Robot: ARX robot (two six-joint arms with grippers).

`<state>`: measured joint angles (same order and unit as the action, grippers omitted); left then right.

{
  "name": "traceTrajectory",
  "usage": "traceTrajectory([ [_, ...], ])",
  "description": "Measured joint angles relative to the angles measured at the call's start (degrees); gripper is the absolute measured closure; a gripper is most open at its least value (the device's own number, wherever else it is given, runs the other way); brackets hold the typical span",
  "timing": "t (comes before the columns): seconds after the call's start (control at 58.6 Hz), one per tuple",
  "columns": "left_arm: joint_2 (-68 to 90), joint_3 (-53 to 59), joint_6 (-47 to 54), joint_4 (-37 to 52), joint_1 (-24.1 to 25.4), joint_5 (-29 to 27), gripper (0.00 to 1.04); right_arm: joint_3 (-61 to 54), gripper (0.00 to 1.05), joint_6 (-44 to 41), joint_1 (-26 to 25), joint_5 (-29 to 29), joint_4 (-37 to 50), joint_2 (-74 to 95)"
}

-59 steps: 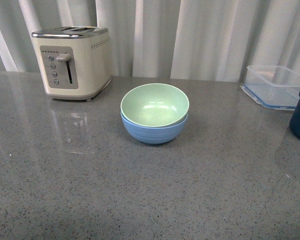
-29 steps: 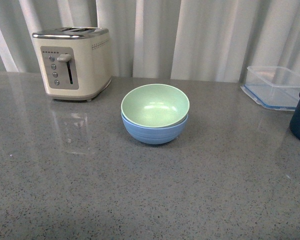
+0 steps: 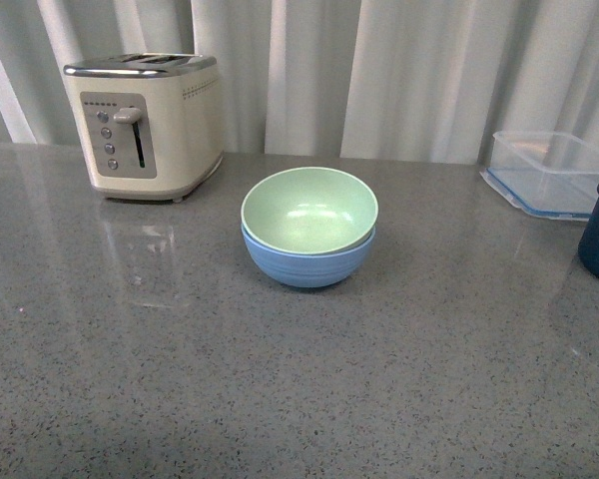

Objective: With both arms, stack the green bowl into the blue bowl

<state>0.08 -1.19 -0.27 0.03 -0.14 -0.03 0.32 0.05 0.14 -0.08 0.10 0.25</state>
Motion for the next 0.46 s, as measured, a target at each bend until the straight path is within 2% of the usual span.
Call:
traceTrajectory([
  [0.051,0.0,0.0,0.0,0.0,0.0,0.0,0.07,0.0,0.08,0.1,0.0,0.0,0.0,0.0],
  [0.119,0.0,0.0,0.0,0.0,0.0,0.0,0.07,0.0,0.11,0.0,0.0,0.0,0.0,0.0],
  [0.461,0.0,0.0,0.0,0.0,0.0,0.0,0.07,0.0,0.10,0.0,0.0,0.0,0.0,0.0],
])
